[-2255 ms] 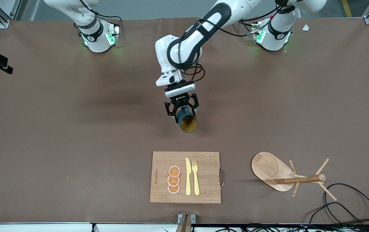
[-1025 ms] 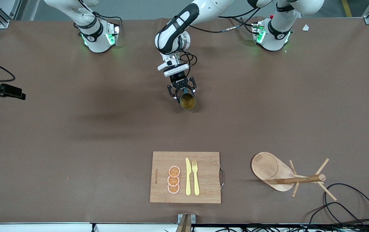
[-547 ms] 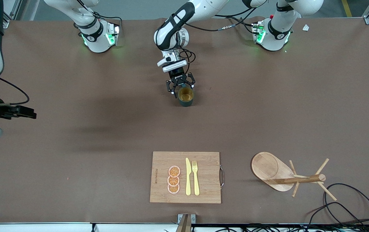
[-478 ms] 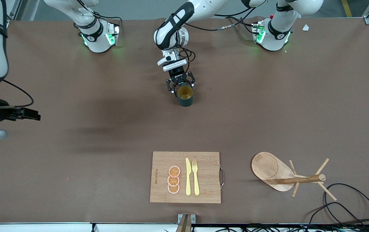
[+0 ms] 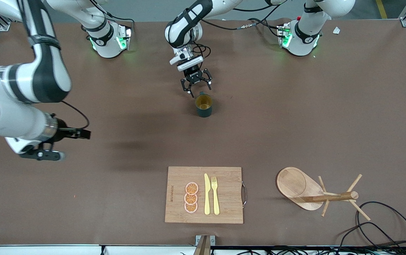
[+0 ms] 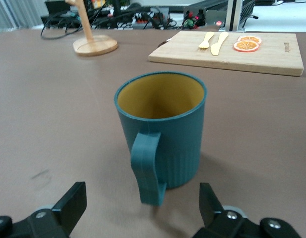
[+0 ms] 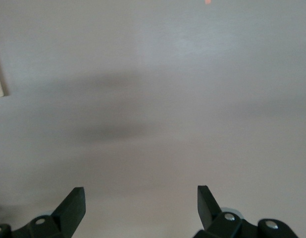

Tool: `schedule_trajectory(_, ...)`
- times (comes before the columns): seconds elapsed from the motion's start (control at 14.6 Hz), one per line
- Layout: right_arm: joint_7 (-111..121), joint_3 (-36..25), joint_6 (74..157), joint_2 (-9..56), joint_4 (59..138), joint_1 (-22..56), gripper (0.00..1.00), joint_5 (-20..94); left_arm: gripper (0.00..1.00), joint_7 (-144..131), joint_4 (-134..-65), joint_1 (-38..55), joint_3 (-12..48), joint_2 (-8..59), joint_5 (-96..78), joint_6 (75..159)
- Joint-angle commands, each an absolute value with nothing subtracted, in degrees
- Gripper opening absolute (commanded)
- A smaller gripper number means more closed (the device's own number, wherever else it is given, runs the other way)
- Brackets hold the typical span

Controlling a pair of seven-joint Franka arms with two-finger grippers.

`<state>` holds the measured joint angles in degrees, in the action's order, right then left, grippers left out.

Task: Transfer cup from left to right arm and place
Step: 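Lower the mug onto the table while the right gripper reaches toward it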

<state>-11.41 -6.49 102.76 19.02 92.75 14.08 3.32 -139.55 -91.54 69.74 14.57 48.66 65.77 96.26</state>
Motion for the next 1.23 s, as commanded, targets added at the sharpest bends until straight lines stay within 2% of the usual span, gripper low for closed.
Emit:
schedule_trajectory(0.0, -12.8, -6.8, 107.6, 17.9, 97.5, 18.6, 1.00, 5.6, 0.99, -139.8, -91.8, 70.2, 16.8, 44.2, 61.7, 91.6)
schedule_trajectory(0.14, -12.8, -6.8, 113.0, 18.0, 100.9, 22.0, 1.00, 7.3, 0.99, -139.6, -93.2, 69.9, 18.0, 40.0, 57.9, 89.0)
schedule_trajectory(0.48, -13.1, -6.8, 124.9, 19.2, 107.7, 31.3, 1.00, 11.4, 0.99, -134.2, -97.4, 67.2, 18.0, 25.5, 47.7, 88.9)
schedule_trajectory(0.89, -19.5, -6.9, 133.5, 20.8, 111.4, 41.4, 1.00, 13.1, 0.99, -116.1, -98.3, 56.0, 17.9, 9.2, 37.0, 88.0)
schedule_trajectory(1.02, -23.4, -6.9, 137.9, 21.2, 113.6, 43.9, 1.00, 13.1, 0.99, -109.0, -98.2, 51.8, 17.9, 5.4, 34.5, 88.0)
schedule_trajectory(1.16, -24.0, -6.9, 138.4, 21.5, 113.8, 46.0, 1.00, 13.1, 0.99, -100.9, -97.9, 47.3, 17.6, 2.6, 32.3, 87.9)
